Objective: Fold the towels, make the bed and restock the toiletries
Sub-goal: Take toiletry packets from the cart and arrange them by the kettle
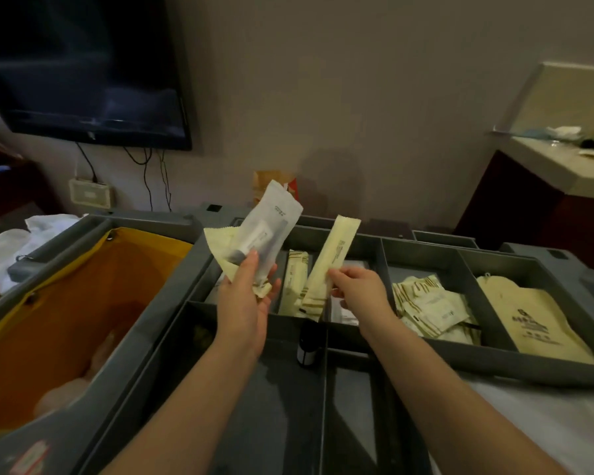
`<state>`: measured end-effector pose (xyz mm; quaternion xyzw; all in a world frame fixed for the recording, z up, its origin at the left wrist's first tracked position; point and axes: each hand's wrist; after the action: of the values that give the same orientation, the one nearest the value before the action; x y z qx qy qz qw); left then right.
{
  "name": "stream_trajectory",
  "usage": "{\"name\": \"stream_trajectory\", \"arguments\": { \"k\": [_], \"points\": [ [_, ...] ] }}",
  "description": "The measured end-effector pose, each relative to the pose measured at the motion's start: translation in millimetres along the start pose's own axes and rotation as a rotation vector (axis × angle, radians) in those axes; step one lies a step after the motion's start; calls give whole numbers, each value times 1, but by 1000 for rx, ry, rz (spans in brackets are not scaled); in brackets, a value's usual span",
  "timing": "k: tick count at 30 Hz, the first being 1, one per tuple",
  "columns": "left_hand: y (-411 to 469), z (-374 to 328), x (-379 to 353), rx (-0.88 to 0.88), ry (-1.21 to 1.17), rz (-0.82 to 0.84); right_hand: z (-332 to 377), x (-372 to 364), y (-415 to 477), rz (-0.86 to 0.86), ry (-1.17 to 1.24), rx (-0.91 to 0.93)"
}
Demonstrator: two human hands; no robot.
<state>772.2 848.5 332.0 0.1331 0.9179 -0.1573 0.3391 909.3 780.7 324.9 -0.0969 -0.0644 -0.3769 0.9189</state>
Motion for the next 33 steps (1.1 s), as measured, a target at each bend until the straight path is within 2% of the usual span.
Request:
{"name": "stream_trajectory", "arguments": {
  "k": [3,7,11,14,17,19,22,24,28,33],
  "points": [
    [3,-5,3,-34,6,-50,1,-15,34,-61,-166,-12],
    [8,-12,6,-82,26,-92,-10,-40,59,-179,-572,-87],
    [8,-13,4,-110,57,-78,-17,-39,47,-137,-888,158],
    [6,-11,2,-114,96,-44,-12,-27,39,-144,-757,225],
    [4,-6,1,-104,168,5,1,-14,20,-44,-371,272],
    [0,1,0,-83,239,56,10,-8,1,36,-212,296],
    [-9,12,-3,-51,373,151,14,-1,-23,109,-91,327],
    [-16,20,-4,1,444,239,11,4,-32,91,-4,321],
    [-23,31,-2,166,483,405,1,14,-42,64,164,211],
    [-29,37,-4,176,492,430,-3,21,-44,46,272,123]
  ]
}}
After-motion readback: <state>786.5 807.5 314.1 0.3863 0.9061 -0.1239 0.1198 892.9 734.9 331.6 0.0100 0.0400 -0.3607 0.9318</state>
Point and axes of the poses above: each hand's wrist, its own y-axis towards the middle knuckle, its own x-axis out of the back of the hand, z = x × y, and after that the axes turned 1 degree about x, right-handed
